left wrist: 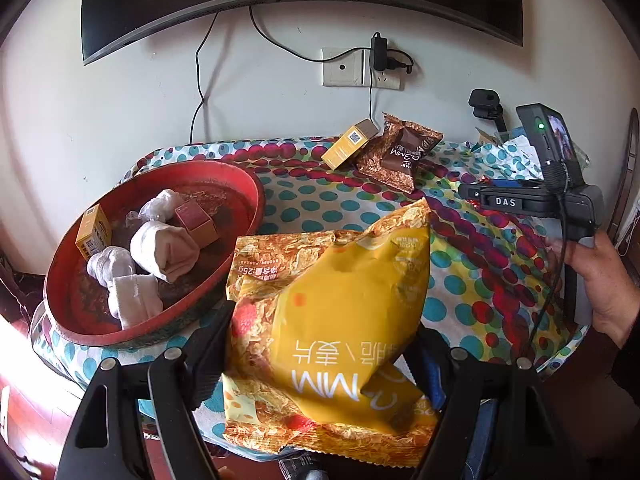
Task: Organize objects
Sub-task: 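Carry the chip bag into the red tray and release it while right tool grasps the red candy bar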
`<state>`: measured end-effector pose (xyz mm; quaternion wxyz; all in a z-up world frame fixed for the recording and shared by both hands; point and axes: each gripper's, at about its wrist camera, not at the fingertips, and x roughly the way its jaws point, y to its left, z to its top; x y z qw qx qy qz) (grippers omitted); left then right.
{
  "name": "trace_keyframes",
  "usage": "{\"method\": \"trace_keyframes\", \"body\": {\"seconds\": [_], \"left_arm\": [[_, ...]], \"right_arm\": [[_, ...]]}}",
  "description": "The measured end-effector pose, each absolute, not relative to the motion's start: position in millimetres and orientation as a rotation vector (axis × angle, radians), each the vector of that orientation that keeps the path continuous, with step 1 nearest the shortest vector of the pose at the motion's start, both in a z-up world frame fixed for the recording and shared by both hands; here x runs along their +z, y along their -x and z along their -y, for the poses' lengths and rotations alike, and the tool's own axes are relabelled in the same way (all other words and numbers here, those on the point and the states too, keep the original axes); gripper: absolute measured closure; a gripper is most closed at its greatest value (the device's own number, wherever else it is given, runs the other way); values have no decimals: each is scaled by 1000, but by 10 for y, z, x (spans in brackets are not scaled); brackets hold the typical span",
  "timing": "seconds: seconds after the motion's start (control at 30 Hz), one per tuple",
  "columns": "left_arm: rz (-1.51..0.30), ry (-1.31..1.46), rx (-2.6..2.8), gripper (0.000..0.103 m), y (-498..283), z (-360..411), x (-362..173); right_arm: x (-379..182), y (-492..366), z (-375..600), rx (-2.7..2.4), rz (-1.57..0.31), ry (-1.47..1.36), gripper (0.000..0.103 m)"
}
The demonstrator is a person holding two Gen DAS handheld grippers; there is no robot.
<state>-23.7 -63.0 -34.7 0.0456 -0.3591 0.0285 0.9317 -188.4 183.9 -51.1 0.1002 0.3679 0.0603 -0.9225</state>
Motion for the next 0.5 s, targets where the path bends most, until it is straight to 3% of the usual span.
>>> {"method": "trace_keyframes", "body": {"seconds": [0.5], "left_arm": [[-58, 1071, 3032, 24, 319, 1063, -268]], "right_arm": [[-655, 1864, -1761, -2734, -124, -1149, 48]]}}
